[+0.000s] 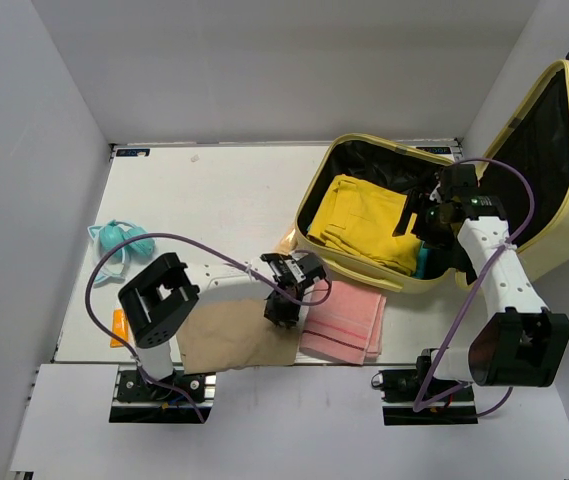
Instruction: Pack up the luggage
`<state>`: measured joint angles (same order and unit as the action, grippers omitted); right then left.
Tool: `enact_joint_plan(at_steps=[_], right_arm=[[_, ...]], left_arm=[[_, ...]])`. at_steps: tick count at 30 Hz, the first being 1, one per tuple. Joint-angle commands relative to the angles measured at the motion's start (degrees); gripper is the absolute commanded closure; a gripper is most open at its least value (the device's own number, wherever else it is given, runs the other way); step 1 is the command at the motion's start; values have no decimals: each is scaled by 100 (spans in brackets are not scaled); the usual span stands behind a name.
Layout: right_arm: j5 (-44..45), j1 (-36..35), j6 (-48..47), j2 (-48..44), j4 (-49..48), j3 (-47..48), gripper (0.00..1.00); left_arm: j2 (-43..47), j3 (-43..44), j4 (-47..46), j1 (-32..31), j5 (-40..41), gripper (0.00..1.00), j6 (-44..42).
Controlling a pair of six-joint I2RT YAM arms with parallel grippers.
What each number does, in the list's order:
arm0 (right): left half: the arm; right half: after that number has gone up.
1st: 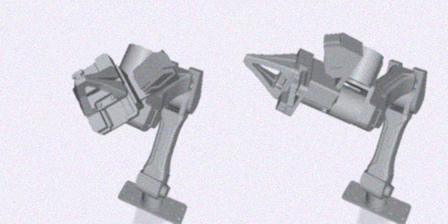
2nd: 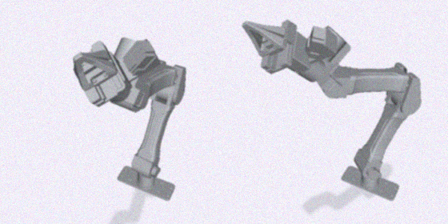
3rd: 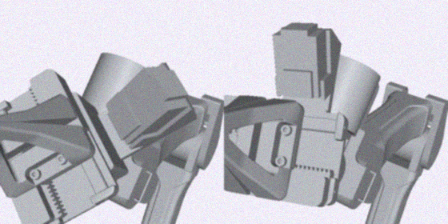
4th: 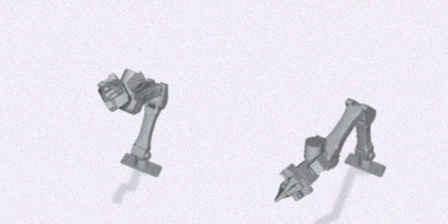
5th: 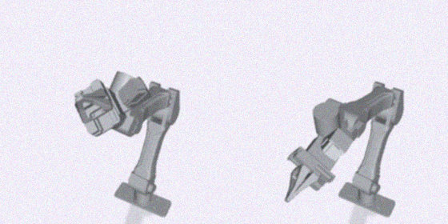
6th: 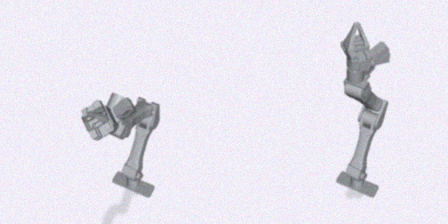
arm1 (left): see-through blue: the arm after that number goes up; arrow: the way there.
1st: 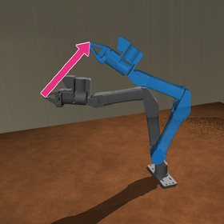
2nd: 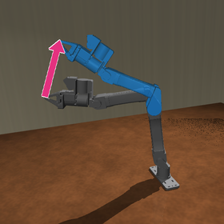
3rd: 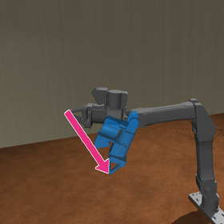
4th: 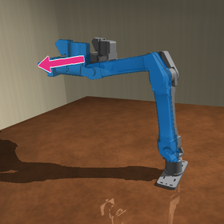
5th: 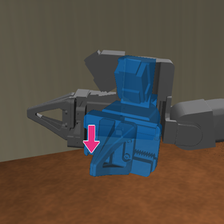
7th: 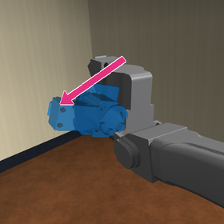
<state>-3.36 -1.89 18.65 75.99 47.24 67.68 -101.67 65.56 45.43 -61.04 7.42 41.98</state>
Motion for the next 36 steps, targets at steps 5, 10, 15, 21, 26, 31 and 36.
enact_joint_plan(at_steps=[5,10,15,21,26,31,36], right_arm=[[221,4,-81,-339,-75,52,16],[-165,-22,-152,-374,-223,17,14],[-280,-127,-248,-286,-259,43,14],[-876,-434,-591,-234,-383,166,14],[-1018,-1348,-960,-102,-207,448,14],[-1317,-2350,-978,319,-417,439,16],[-853,-3247,-996,795,-374,711,16]], left_arm=[[-178,-254,-544,540,-839,93,-181],[226,-640,-649,909,-242,100,-417],[446,-712,-913,1629,65,100,-1085],[331,-52,-843,2008,-3,100,-1956],[972,-394,-1378,2078,-460,100,-1957],[1474,-667,-1634,2201,-733,100,-2061],[1422,-474,-959,2192,-567,34,-2001]])
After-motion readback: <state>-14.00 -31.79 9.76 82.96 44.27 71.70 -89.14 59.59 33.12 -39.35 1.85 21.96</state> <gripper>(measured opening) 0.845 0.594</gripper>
